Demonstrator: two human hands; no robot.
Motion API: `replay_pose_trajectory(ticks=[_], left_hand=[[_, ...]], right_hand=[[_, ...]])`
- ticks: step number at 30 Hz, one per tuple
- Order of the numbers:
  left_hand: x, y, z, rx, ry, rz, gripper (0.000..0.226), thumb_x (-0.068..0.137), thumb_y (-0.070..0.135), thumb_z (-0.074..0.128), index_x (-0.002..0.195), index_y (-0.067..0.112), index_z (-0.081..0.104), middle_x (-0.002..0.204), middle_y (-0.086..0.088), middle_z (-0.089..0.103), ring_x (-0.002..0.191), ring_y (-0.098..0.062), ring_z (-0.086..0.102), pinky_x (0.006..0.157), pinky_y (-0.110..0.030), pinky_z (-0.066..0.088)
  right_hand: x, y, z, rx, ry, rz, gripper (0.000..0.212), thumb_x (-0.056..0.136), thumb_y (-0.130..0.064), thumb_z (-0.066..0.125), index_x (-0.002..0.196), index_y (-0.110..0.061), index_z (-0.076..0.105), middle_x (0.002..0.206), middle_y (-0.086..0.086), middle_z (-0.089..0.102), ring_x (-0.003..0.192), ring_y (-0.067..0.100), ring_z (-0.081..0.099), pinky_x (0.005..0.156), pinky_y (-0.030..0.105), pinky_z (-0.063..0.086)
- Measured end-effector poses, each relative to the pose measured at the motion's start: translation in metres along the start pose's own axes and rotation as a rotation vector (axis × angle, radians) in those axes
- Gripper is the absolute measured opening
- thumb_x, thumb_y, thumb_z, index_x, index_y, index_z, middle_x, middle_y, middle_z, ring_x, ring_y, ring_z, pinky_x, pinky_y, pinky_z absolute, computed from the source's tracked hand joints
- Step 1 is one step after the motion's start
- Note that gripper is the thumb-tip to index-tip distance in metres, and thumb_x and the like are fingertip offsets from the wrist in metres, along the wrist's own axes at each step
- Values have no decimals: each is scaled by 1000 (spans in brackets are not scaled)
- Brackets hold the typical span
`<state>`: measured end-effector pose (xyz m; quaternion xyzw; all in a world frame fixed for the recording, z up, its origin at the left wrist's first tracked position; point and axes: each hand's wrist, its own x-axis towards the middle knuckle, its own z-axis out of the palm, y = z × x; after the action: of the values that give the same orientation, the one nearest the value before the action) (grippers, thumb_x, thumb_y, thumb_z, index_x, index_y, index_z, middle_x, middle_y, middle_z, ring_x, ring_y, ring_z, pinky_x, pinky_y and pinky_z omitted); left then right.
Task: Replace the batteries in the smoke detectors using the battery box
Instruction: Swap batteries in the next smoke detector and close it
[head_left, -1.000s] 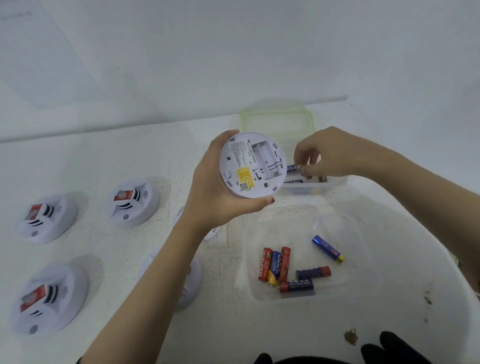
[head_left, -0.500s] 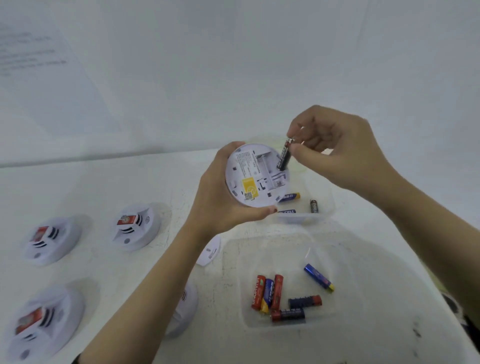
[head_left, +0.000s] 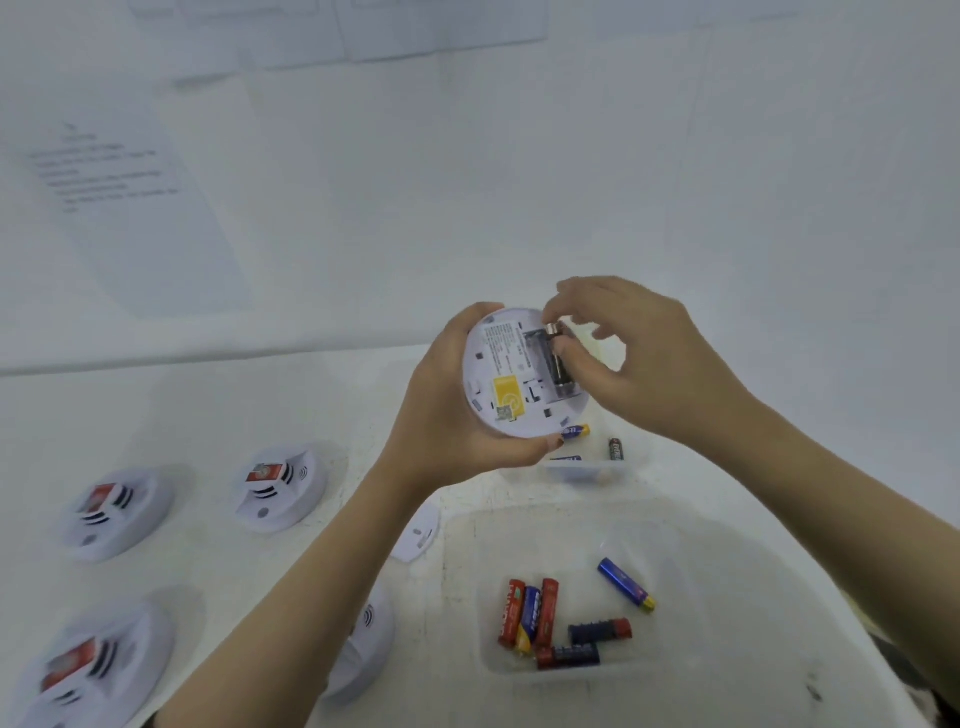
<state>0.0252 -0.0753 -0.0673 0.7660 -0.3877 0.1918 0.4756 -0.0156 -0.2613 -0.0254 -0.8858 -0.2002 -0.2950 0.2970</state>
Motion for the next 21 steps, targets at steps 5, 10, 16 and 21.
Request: replay_pose_trajectory(ticks=[5,10,16,21], left_hand=[[3,10,-4,20,13,78,86,54,47,79,128,26,40,114,19,53,102,6,55,86,-12,45],[7,16,-7,46,49,137,86,54,49,77,127,21,42,115,14,54,103,4,55,88,-14,46],[9,20,-8,45,119,156,87,52,47,78,125,10,48,115,16,56,103,3,58,87,-18,48],[11,21,-7,37,154,148,86,51,46,78,124,9,50,114,11,57,103,2,58,86,-17,48]], right_hand=[[-8,-6,0,161,-116,66,18,88,-21,48,100,-35,49,85,1,67,67,18,68,60,39,55],[-9,-8,0,244,-45,70,18,86,-18,54,98,-32,57,84,-3,67,71,8,66,65,32,56],[-10,-14,-3,175,70,-44,23,85,-5,55,103,-14,67,89,-3,69,76,0,59,67,10,50],[-11,-10,-3,171,83,-114,26,89,-4,54,112,-6,66,108,3,69,87,9,64,75,19,54]])
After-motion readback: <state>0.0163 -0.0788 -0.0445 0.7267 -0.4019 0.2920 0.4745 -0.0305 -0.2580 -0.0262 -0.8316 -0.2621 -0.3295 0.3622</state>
